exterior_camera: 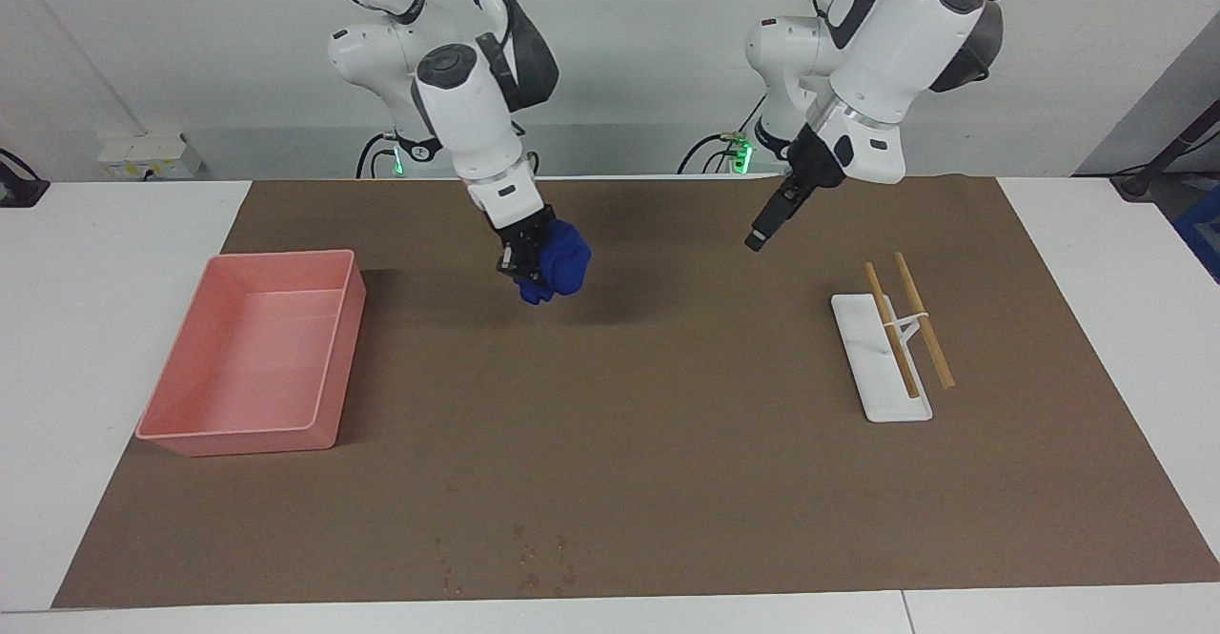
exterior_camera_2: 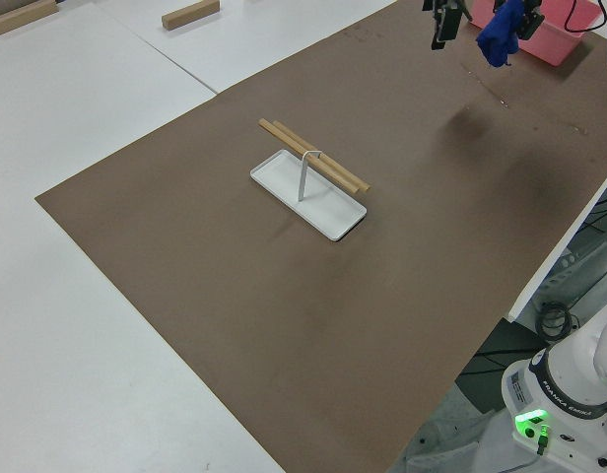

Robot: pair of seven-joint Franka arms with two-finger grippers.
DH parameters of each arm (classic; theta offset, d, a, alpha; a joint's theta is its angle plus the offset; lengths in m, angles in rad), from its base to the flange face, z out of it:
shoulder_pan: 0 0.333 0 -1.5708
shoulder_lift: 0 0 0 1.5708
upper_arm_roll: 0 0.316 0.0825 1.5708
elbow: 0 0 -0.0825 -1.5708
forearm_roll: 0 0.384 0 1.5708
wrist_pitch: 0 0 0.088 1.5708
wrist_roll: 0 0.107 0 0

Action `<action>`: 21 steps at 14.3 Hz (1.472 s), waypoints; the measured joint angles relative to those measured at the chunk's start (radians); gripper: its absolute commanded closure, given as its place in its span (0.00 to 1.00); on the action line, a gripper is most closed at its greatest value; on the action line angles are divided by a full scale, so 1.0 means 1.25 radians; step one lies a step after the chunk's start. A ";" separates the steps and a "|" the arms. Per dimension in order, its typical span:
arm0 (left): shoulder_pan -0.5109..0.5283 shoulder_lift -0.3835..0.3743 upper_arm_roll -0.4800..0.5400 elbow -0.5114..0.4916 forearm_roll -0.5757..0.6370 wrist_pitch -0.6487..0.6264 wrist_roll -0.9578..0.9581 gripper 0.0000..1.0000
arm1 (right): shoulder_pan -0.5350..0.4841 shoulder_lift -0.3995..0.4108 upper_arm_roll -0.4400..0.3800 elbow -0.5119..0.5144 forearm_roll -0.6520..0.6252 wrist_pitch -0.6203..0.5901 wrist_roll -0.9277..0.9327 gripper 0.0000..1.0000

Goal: Wipe water with towel using both arms
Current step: 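Take the towel with the right gripper while the left gripper releases it, then withdraw the left gripper while the right gripper holds the towel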

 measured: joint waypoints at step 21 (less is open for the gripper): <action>0.081 0.007 0.104 0.117 0.178 -0.240 0.696 0.00 | -0.106 0.174 0.008 -0.091 -0.096 0.351 -0.237 1.00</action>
